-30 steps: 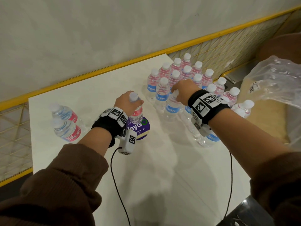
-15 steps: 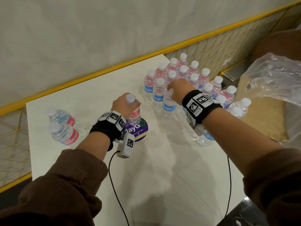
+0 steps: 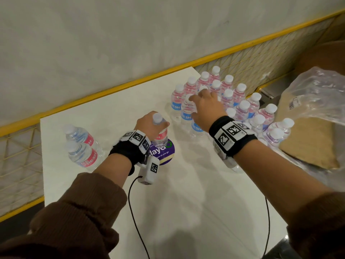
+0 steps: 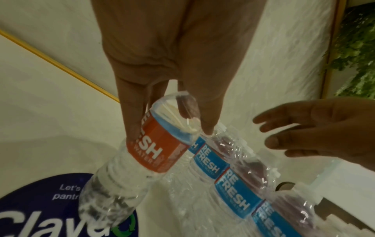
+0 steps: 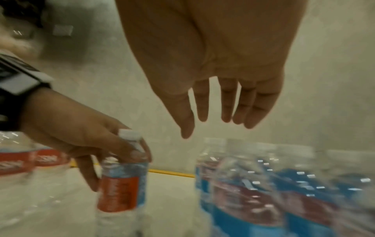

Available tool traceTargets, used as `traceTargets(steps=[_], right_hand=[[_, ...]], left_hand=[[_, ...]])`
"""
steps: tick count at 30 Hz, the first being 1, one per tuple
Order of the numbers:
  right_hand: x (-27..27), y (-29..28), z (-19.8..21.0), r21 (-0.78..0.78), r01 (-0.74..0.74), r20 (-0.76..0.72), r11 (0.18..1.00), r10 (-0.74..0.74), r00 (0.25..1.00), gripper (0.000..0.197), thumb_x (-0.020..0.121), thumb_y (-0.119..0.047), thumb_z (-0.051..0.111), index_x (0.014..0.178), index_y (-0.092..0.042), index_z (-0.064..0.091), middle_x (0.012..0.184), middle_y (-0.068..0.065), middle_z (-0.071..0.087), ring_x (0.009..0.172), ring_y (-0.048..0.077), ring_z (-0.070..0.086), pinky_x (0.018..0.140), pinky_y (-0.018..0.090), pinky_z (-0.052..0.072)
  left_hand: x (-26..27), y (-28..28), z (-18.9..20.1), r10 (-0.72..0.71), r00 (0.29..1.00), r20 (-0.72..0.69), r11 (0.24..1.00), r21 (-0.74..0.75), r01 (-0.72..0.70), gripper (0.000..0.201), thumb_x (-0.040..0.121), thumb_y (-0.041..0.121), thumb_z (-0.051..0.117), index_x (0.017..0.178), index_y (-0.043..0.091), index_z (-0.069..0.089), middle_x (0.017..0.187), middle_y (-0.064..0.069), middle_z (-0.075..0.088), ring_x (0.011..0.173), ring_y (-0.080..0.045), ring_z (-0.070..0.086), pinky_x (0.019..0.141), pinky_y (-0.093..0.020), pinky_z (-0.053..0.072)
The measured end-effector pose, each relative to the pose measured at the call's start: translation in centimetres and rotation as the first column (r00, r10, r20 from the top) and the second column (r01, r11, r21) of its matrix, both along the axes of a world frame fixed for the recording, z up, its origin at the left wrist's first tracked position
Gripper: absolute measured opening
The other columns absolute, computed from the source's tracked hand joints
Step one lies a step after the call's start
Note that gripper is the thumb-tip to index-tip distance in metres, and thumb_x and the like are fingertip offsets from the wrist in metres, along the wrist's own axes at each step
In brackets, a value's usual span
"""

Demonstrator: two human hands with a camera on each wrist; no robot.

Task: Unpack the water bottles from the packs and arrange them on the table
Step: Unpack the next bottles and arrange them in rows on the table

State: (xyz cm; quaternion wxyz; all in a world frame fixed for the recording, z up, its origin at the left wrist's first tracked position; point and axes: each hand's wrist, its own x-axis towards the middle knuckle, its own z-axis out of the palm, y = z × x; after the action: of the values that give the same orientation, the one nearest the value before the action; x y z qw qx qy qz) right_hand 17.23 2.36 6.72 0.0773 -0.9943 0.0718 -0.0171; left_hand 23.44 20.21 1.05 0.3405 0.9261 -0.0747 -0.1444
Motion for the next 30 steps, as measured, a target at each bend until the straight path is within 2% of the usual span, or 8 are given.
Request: traceTargets(steps=[5, 9, 12, 14, 17, 20, 23, 30], right_hand=[[-0.4, 5.6, -1.8, 0.279, -0.295, -0.070, 0.914, 0.325, 0.943, 0.060, 0.089, -0.027, 0.058, 0.144, -0.026, 0.033, 0.142, 0.012, 0.037, 0.126, 0.032, 0.042, 0.104, 0.041, 0.039], [0.1, 8.0, -3.4, 0.228, -0.308, -0.127, 0.924, 0.342, 0.931, 0.051, 0.094, -0.017, 0.050, 0.142, -0.026, 0.037, 0.133, 0.010, 0.049, 0.118, 0.033, 0.049, 0.095, 0.038, 0.042], [0.3, 8.1, -3.4, 0.184, -0.266, -0.098, 0.946, 0.287, 0.953, 0.047, 0.093, -0.009, 0.050, 0.137, -0.024, 0.042, 0.123, 0.012, 0.055, 0.113, 0.033, 0.053, 0.090, 0.036, 0.045], [0.3, 7.9, -2.9, 0.182, -0.245, -0.109, 0.952, 0.267, 0.957, 0.042, 0.094, -0.009, 0.048, 0.134, -0.020, 0.044, 0.120, 0.013, 0.056, 0.112, 0.033, 0.053, 0.089, 0.038, 0.046], [0.0, 7.2, -2.2, 0.199, -0.212, -0.132, 0.957, 0.240, 0.962, 0.039, 0.094, -0.008, 0.047, 0.132, -0.017, 0.046, 0.118, 0.016, 0.059, 0.109, 0.033, 0.055, 0.086, 0.038, 0.049], [-1.2, 6.4, -1.7, 0.233, -0.178, -0.152, 0.956, 0.216, 0.964, 0.037, 0.094, -0.009, 0.044, 0.130, -0.018, 0.049, 0.118, 0.017, 0.059, 0.107, 0.033, 0.056, 0.085, 0.038, 0.051], [-2.7, 5.2, -1.3, 0.242, -0.150, -0.146, 0.959, 0.189, 0.971, 0.036, 0.095, -0.010, 0.043, 0.130, -0.017, 0.051, 0.120, 0.016, 0.059, 0.110, 0.031, 0.054, 0.087, 0.036, 0.047], [-5.7, 1.7, -0.6, 0.184, -0.043, -0.207, 0.982, 0.081, 0.975, 0.038, 0.094, -0.009, 0.044, 0.128, -0.020, 0.054, 0.125, 0.014, 0.057, 0.113, 0.031, 0.054, 0.086, 0.034, 0.045]], left_hand=[[-0.2, 1.3, 2.1, -0.189, 0.957, -0.220, 0.959, 0.168, 0.228, 0.074, 0.074, 0.031, 0.078, 0.136, 0.014, 0.042, 0.130, -0.011, 0.054, 0.115, -0.030, 0.056, 0.092, -0.034, 0.046], [0.2, 5.2, 4.2, 0.044, 0.994, 0.099, 0.936, 0.342, -0.076, 0.057, 0.076, 0.022, 0.073, 0.128, 0.022, 0.050, 0.133, -0.011, 0.047, 0.124, -0.031, 0.043, 0.096, -0.038, 0.043], [-1.0, 9.0, 3.9, 0.352, 0.776, 0.523, 0.859, 0.148, -0.489, 0.041, 0.078, 0.020, 0.064, 0.117, 0.022, 0.054, 0.131, -0.011, 0.040, 0.124, -0.033, 0.035, 0.095, -0.045, 0.038], [-2.4, 11.0, 2.5, 0.464, 0.629, 0.624, 0.797, 0.016, -0.604, 0.045, 0.076, 0.021, 0.062, 0.120, 0.021, 0.051, 0.136, -0.011, 0.037, 0.128, -0.034, 0.034, 0.104, -0.046, 0.031], [-3.8, 13.0, -0.5, 0.629, 0.508, 0.588, 0.685, -0.110, -0.721, 0.060, 0.072, 0.028, 0.057, 0.130, 0.018, 0.044, 0.141, -0.015, 0.033, 0.131, -0.034, 0.032, 0.111, -0.045, 0.023], [-4.6, 13.4, -2.3, 0.857, 0.437, 0.275, 0.498, -0.222, -0.838, 0.069, 0.078, 0.036, 0.065, 0.137, 0.016, 0.036, 0.140, -0.017, 0.034, 0.127, -0.039, 0.038, 0.105, -0.048, 0.036], [-4.6, 13.0, -2.7, 0.872, 0.486, -0.057, 0.452, -0.289, -0.844, 0.068, 0.085, 0.028, 0.065, 0.140, 0.015, 0.029, 0.137, -0.021, 0.038, 0.122, -0.039, 0.045, 0.100, -0.045, 0.039], [-5.8, 6.5, -2.8, 0.638, 0.770, 0.009, 0.693, -0.443, -0.569, 0.061, 0.086, 0.028, 0.067, 0.136, 0.011, 0.036, 0.127, -0.011, 0.054, 0.115, -0.025, 0.052, 0.097, -0.028, 0.038]])
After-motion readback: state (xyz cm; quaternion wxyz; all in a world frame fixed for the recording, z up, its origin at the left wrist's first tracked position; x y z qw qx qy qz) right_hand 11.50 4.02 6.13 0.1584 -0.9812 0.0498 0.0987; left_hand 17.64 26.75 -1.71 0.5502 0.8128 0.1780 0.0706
